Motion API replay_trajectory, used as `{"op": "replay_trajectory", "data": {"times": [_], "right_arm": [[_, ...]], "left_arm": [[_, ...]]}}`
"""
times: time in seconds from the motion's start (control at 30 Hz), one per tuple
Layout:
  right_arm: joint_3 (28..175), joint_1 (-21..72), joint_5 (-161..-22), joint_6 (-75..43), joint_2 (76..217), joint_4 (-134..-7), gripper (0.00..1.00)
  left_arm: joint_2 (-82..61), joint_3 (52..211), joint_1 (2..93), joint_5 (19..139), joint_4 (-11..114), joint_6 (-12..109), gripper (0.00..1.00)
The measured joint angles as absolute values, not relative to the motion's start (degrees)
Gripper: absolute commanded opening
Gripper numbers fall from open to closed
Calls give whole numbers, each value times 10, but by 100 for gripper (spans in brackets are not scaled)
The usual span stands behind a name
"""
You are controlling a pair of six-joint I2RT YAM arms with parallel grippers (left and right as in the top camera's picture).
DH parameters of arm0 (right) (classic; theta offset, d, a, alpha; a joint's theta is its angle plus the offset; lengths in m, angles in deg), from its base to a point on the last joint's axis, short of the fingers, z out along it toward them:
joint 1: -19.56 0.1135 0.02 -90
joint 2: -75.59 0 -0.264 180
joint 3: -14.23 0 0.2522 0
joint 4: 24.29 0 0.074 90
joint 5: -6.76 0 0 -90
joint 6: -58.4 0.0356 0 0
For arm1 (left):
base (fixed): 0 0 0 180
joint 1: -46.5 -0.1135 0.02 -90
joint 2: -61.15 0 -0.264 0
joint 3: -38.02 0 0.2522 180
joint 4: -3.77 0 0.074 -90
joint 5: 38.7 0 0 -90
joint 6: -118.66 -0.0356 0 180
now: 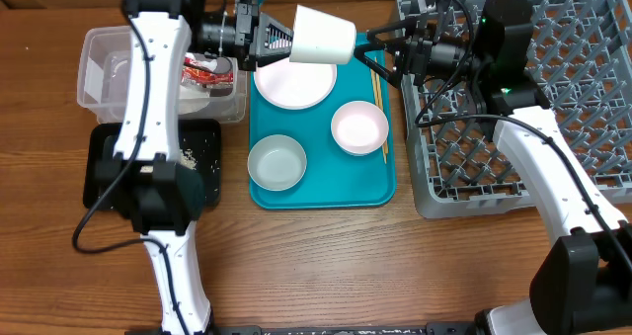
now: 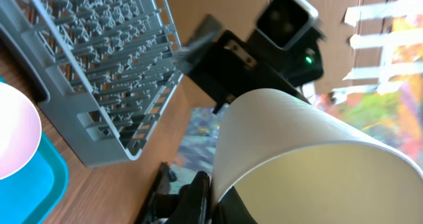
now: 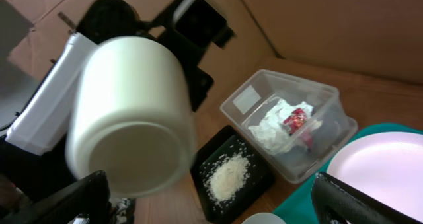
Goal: Sort waste into correct bins and load items into the dishwasher
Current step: 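Hand the white cup from the left gripper to the right gripper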
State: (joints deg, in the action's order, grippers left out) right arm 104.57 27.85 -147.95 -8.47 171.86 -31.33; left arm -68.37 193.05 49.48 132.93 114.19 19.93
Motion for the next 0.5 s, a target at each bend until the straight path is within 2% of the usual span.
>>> {"op": "replay_trajectory", "data": {"times": [0.23, 0.5], "right_arm": [[1046, 280, -1524, -47, 1719, -230, 98], [1046, 284, -1552, -20, 1719, -216, 95]], "left_arm": [[-647, 1935, 499, 1290, 1142, 212, 4], [-647, 1883, 509, 1297, 1142, 211, 4]]}}
